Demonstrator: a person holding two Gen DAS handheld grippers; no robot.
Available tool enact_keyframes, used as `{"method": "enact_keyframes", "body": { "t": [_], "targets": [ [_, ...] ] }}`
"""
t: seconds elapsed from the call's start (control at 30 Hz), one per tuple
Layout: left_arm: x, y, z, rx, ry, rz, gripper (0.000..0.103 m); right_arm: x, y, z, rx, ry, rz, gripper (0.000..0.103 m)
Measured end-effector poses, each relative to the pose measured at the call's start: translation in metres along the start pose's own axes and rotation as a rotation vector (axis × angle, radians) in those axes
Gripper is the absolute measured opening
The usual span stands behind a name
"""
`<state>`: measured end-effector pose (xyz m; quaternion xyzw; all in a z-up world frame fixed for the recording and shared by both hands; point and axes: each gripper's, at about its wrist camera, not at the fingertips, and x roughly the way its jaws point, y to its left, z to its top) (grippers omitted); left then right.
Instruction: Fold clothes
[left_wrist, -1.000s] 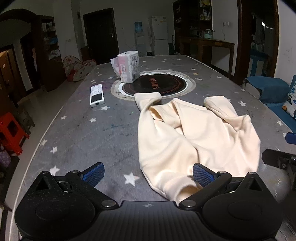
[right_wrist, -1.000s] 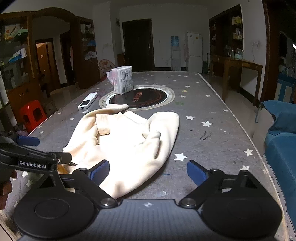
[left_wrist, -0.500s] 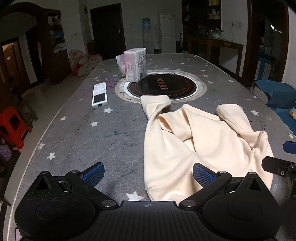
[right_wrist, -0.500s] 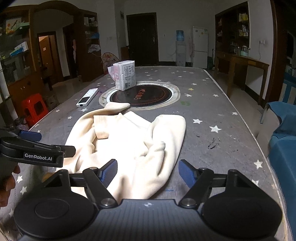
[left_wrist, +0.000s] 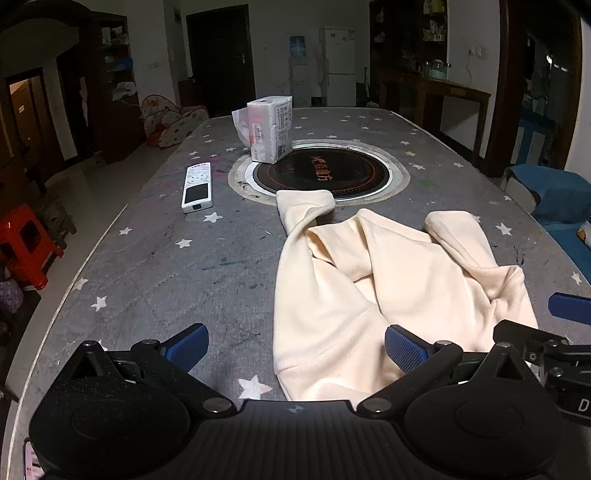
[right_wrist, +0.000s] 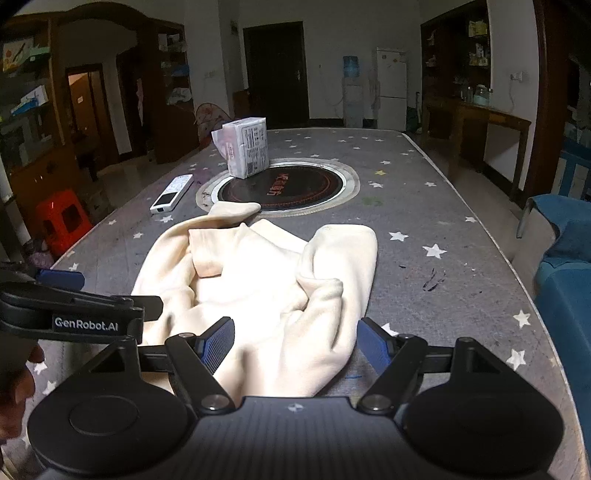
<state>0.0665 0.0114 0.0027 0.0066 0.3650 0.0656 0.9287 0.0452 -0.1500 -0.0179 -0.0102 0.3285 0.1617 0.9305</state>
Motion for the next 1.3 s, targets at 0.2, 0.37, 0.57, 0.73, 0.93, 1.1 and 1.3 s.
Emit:
{"method": "enact_keyframes", "body": {
  "t": [0.2,0.37,0.57,0.73,0.93,1.1,1.3],
  "targets": [
    [-0.002,0.0,-0.001,-0.004,0.002,0.019,0.103,-0.002,0.007,-0.002,0.002,-0.01,-0.009,0.075],
    [-0.002,0.0,-0.001,-0.008,0.003,0.02,0.103,-0.001,0.009,-0.004,0.015,-0.008,-0.002,0.075],
    [0.003,0.001,0.0,-0.011,0.012,0.025,0.103,0.002,0.011,-0.001,0.011,-0.008,-0.007,0.075],
    [0.009,0.002,0.004,-0.014,0.013,0.029,0.103,0.003,0.013,0.004,0.003,-0.017,-0.005,0.075],
    [0.014,0.002,0.009,-0.004,0.011,0.034,0.103,0.009,0.016,0.013,-0.01,-0.016,0.005,0.074],
    [0.024,0.009,0.018,-0.017,0.012,0.04,0.103,0.021,0.019,0.022,-0.046,0.002,0.029,0.065],
    [0.043,0.019,0.032,-0.046,0.019,0.016,0.094,0.052,0.019,0.049,-0.082,0.03,0.073,0.055]
  ]
}}
